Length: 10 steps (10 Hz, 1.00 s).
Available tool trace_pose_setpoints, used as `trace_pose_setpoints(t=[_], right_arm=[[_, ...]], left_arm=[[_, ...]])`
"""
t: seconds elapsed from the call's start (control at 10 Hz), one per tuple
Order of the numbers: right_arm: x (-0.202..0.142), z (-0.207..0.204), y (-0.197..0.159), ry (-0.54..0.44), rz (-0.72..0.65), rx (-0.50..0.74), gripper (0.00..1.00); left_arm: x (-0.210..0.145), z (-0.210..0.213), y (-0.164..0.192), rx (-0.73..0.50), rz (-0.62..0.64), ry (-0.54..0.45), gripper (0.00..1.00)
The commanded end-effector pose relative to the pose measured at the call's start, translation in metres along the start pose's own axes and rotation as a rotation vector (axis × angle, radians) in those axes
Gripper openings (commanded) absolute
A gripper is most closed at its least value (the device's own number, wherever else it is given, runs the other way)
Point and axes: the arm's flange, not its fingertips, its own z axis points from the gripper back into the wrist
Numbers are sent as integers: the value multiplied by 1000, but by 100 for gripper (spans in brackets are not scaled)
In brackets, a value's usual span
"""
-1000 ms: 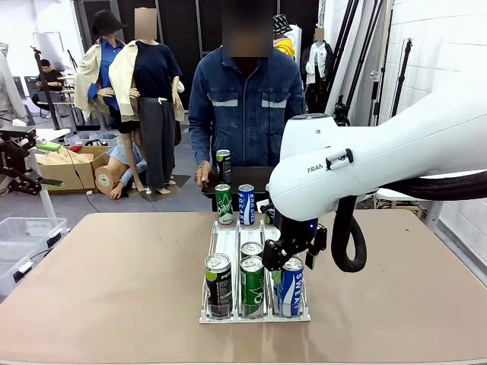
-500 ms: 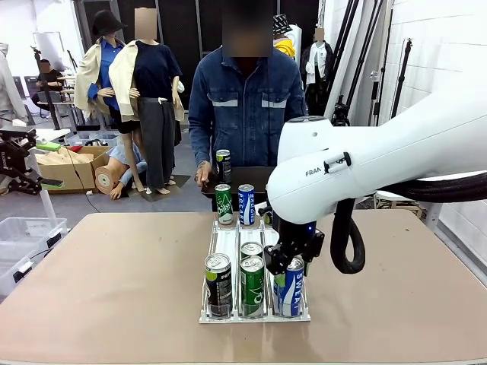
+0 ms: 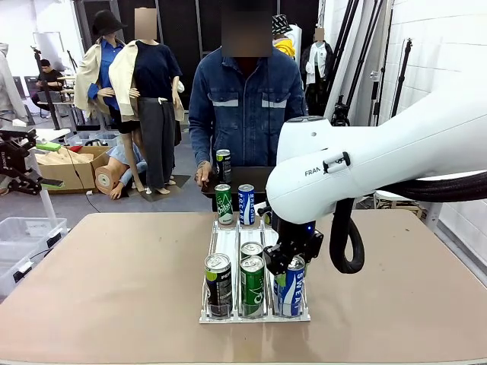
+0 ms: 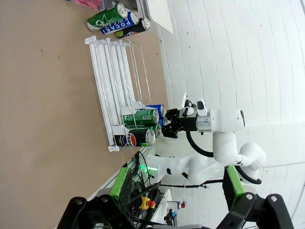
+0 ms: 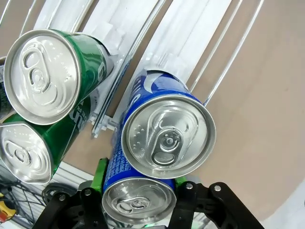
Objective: Retrieve and hand over the desired beverage to the person.
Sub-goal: Pick up another can of the same type that the person held from the Automatic Can Dispenser.
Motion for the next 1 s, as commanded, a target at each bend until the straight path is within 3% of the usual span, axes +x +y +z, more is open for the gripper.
trace_pose_setpoints(t=[0.0, 0.7, 0.9], right_arm=[[0, 0, 0, 1, 1, -1, 0], [0, 0, 0, 0, 0, 0, 0], [5, 38, 5, 8, 32, -14, 0]], left_arm=[[-1, 0, -1, 5, -2, -10, 100], [-1, 0, -1, 5, -2, -10, 100], [-1, 0, -1, 5, -2, -10, 100]])
